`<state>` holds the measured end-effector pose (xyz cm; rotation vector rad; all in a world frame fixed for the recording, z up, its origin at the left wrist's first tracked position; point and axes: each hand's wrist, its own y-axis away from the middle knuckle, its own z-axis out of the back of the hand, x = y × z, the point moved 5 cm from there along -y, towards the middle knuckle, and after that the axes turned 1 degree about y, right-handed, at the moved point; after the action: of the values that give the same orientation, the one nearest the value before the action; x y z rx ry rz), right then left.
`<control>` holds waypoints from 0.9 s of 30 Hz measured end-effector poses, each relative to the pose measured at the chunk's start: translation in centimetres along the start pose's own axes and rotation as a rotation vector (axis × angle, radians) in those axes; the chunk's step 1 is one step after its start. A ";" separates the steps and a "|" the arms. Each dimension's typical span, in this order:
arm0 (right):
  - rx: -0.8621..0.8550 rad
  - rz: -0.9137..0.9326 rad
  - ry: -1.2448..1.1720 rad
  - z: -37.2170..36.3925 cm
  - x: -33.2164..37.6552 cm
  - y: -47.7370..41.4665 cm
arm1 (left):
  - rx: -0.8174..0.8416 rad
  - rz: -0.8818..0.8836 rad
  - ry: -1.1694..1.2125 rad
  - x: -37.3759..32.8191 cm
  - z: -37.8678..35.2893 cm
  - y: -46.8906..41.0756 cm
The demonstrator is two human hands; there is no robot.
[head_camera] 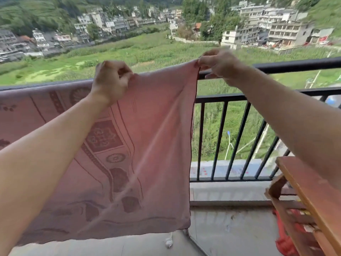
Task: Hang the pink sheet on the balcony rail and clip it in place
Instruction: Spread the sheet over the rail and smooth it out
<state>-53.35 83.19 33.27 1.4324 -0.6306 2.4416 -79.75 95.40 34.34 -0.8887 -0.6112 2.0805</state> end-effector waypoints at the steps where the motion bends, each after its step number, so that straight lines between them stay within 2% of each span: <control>1: 0.047 -0.016 -0.016 -1.6 -0.8 -0.2 | -0.027 0.045 -0.011 0.7 0.2 -0.2; 4: 0.154 -0.070 -0.072 -6.3 -2.5 -0.1 | -0.086 0.177 -0.026 3.2 1.4 -0.4; 8: 0.047 0.033 -0.127 -8.5 1.3 -1.1 | -0.106 0.221 -0.087 6.7 4.5 -0.2; 12: -0.119 0.144 -0.225 -9.6 6.2 -2.1 | 0.042 0.226 -0.044 9.8 7.3 -0.5; 14: -0.178 0.108 -0.197 -11.5 6.3 -3.2 | 0.080 0.221 -0.085 11.2 8.6 -0.6; 18: -0.007 -0.084 0.023 -16.1 4.2 -4.0 | 0.024 0.200 -0.107 13.9 10.8 -1.2; 20: -0.008 -0.092 0.044 -17.6 4.7 -4.4 | 0.002 0.200 -0.104 15.5 11.8 -1.1; 23: -0.090 0.023 0.168 -20.2 8.4 -5.3 | -0.061 0.183 -0.100 18.2 14.4 -0.6; 27: -0.243 0.322 0.369 -24.0 16.4 -4.9 | -0.205 0.219 -0.118 22.8 19.3 1.4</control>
<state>-77.83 98.79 38.49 0.8104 -1.0888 2.6515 -105.37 110.51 36.96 -0.9900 -0.8341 2.3098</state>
